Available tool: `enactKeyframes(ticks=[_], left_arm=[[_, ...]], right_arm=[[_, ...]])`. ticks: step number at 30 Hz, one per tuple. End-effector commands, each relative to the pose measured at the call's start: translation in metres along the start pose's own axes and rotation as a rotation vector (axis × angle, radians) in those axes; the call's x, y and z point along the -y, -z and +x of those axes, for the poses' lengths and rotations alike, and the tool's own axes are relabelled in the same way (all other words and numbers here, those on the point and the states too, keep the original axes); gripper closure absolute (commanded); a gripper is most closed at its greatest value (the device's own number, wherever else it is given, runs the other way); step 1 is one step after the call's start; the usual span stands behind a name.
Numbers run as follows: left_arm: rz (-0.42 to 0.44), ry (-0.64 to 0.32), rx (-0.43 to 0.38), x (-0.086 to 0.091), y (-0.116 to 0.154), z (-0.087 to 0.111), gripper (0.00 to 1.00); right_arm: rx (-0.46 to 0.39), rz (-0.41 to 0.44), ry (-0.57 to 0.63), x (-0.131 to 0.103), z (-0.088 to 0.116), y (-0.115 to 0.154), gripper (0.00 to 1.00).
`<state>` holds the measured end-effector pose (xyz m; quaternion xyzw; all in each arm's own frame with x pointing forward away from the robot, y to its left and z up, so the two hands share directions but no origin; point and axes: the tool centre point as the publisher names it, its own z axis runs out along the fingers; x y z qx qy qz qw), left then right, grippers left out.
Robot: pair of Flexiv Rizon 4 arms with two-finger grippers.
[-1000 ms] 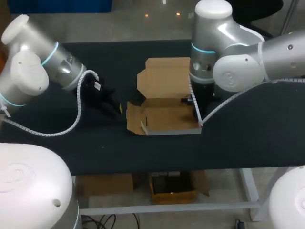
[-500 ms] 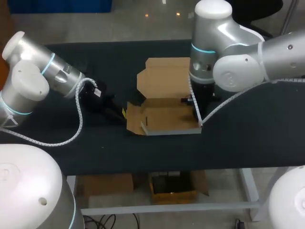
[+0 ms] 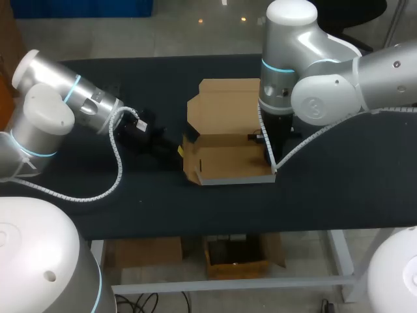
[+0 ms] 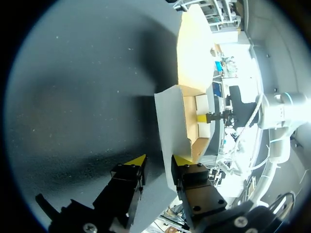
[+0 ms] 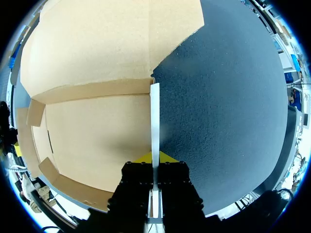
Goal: Assemble the packaging by folding the flat box into shape, placing the metal phone stand inside, and closing the box properly
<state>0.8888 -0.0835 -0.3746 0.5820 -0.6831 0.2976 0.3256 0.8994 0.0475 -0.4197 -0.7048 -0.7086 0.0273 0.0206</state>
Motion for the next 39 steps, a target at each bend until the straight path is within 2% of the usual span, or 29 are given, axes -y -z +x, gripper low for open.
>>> enactKeyframes(ticks=[1, 7, 11, 21, 33, 39], left_arm=[[0.002, -0.009, 0.004, -0.001, -0.005, 0.011, 0.67], [0.000, -0.020, 0.020, -0.001, -0.016, 0.024, 0.66], [0.030, -0.012, 0.071, -0.002, -0.024, 0.032, 0.65], [0.056, -0.001, 0.132, -0.003, -0.036, 0.041, 0.64], [0.133, 0.034, 0.258, -0.003, -0.049, 0.046, 0.63], [0.183, 0.059, 0.350, -0.001, -0.056, 0.046, 0.61]], right_arm=[[0.004, 0.004, 0.000, -0.001, 0.001, 0.001, 1.00], [0.004, 0.004, 0.000, -0.001, 0.001, 0.001, 1.00], [0.004, 0.004, 0.000, -0.001, 0.001, 0.001, 1.00], [0.004, 0.004, 0.000, -0.001, 0.001, 0.001, 1.00], [0.004, 0.004, 0.000, -0.001, 0.001, 0.001, 1.00], [0.004, 0.004, 0.000, -0.001, 0.001, 0.001, 1.00]])
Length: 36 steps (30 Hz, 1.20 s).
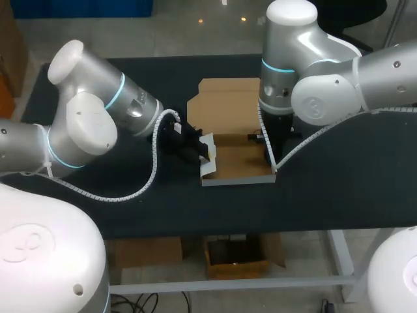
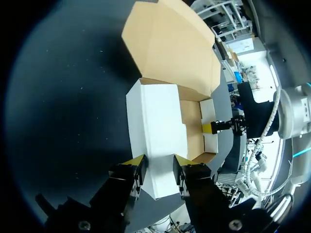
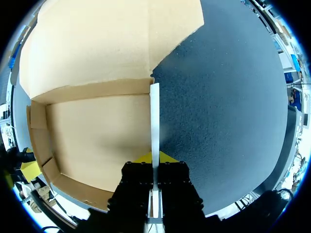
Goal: Assemble the packaging by folding the flat box into shape, placing the metal phone stand inside, and closing the box properly
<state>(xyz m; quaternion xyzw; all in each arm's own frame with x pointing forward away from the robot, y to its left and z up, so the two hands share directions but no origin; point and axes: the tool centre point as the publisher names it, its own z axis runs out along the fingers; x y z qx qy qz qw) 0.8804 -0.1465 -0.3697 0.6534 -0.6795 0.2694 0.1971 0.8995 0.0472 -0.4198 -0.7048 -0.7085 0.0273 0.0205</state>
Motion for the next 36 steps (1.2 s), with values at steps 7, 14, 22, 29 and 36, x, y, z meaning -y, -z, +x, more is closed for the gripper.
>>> enactKeyframes(ticks=[7, 14, 22, 29, 36], left_arm=[[0.053, 0.037, 0.182, 0.001, -0.013, 0.002, 0.61], [0.074, 0.071, 0.267, 0.012, -0.018, -0.003, 0.62], [0.096, 0.090, 0.375, 0.020, -0.026, -0.005, 0.65], [0.091, 0.105, 0.440, 0.020, -0.032, -0.008, 0.71], [0.065, 0.131, 0.518, 0.019, -0.032, -0.012, 0.70]], right_arm=[[0.004, 0.004, 0.000, 0.000, 0.001, 0.001, 1.00], [0.004, 0.004, 0.000, 0.000, 0.001, 0.001, 1.00], [0.004, 0.004, 0.000, 0.000, 0.001, 0.001, 1.00], [0.004, 0.004, 0.000, 0.000, 0.001, 0.001, 1.00], [0.004, 0.004, 0.000, 0.000, 0.001, 0.001, 1.00]])
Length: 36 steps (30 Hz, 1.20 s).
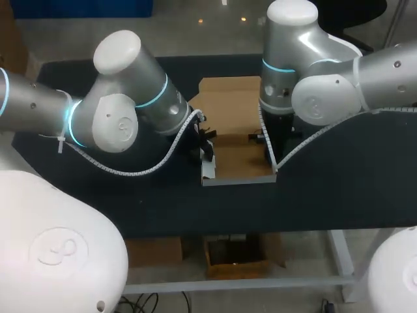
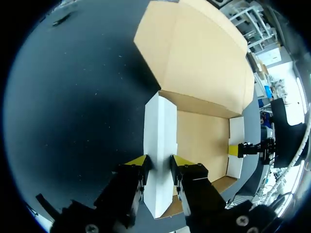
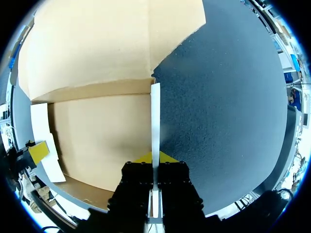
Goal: Assemble the packaging by folding the flat box into shape, placing the metal phone stand inside, and closing the box properly
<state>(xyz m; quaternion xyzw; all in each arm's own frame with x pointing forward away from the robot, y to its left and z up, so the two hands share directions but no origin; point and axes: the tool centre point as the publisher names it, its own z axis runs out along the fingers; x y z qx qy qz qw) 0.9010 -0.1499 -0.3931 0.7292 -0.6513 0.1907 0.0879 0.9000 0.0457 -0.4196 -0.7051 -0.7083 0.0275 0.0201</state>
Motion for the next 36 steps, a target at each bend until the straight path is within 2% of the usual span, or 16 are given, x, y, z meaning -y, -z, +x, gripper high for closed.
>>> enactKeyframes(ticks=[1, 6, 15, 21, 36], left_arm=[[-0.005, 0.010, 0.248, 0.000, -0.010, 0.003, 0.71], [-0.023, 0.026, 0.302, 0.002, -0.015, 0.001, 0.73], [-0.026, 0.036, 0.335, 0.005, -0.015, -0.002, 0.80], [-0.037, 0.043, 0.359, 0.007, -0.016, -0.004, 1.00], [-0.062, 0.048, 0.407, 0.005, -0.021, -0.008, 1.00]], right_arm=[[0.003, 0.004, 0.001, 0.000, 0.003, 0.000, 1.00], [0.003, 0.004, 0.001, 0.000, 0.003, 0.000, 1.00], [0.003, 0.004, 0.001, 0.000, 0.003, 0.000, 1.00], [0.003, 0.004, 0.001, 0.000, 0.003, 0.000, 1.00], [0.003, 0.004, 0.001, 0.000, 0.003, 0.000, 1.00]])
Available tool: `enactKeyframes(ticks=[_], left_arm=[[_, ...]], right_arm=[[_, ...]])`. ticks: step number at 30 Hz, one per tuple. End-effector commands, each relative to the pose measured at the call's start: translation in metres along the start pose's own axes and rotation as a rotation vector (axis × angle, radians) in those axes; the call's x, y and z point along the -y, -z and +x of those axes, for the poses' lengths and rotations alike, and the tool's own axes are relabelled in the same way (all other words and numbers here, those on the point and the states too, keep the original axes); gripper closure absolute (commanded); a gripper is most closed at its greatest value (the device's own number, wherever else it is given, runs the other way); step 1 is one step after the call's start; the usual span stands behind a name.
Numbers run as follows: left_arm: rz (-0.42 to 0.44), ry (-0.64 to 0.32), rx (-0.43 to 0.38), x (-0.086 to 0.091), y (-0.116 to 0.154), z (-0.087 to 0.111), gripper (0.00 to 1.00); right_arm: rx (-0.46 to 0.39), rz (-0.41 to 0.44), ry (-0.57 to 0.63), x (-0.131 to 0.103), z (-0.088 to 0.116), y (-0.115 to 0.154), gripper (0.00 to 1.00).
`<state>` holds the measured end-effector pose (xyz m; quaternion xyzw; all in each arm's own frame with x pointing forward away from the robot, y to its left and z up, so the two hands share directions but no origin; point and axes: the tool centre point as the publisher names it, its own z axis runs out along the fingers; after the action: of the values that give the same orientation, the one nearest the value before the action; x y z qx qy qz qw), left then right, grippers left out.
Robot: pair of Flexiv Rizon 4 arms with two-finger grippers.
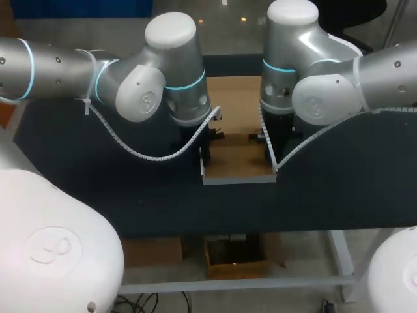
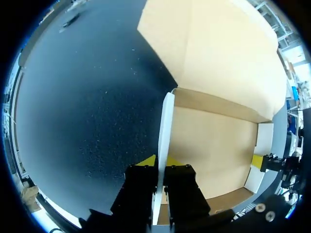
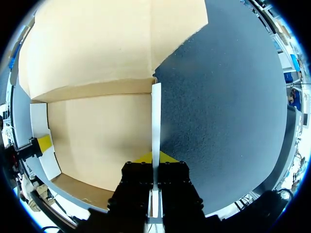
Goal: Assemble the packaging by folding the flat box into shape, placing the metal phone stand inside, and closing the box properly
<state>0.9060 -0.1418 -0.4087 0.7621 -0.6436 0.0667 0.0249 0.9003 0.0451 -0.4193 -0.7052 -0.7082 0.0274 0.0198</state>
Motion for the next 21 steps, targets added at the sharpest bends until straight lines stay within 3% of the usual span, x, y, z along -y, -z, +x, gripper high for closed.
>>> enactKeyframes(ticks=[1, 3, 7, 8, 10, 13, 21], left_arm=[[0.004, -0.001, 0.134, 0.001, -0.008, 0.007, 1.00], [0.007, -0.004, 0.137, 0.000, -0.008, 0.006, 1.00], [0.011, -0.006, 0.140, -0.002, -0.007, 0.005, 1.00], [0.012, -0.007, 0.140, -0.003, -0.007, 0.004, 1.00], [0.015, -0.008, 0.140, -0.004, -0.006, 0.002, 1.00], [0.023, -0.014, 0.138, -0.006, -0.004, 0.001, 1.00], [0.044, -0.031, 0.136, -0.011, 0.000, -0.002, 1.00]], right_arm=[[0.003, 0.005, 0.001, 0.000, 0.004, 0.000, 1.00], [0.003, 0.005, 0.001, 0.000, 0.004, 0.000, 1.00], [0.009, -0.042, 0.040, 0.004, 0.006, 0.012, 0.76], [0.000, -0.057, 0.051, 0.005, 0.006, 0.015, 0.63], [-0.004, -0.085, 0.067, 0.009, 0.005, 0.021, 0.50], [-0.031, -0.132, 0.094, 0.014, 0.003, 0.030, 0.01], [-0.062, -0.201, 0.140, 0.024, -0.003, 0.043, 0.00]])
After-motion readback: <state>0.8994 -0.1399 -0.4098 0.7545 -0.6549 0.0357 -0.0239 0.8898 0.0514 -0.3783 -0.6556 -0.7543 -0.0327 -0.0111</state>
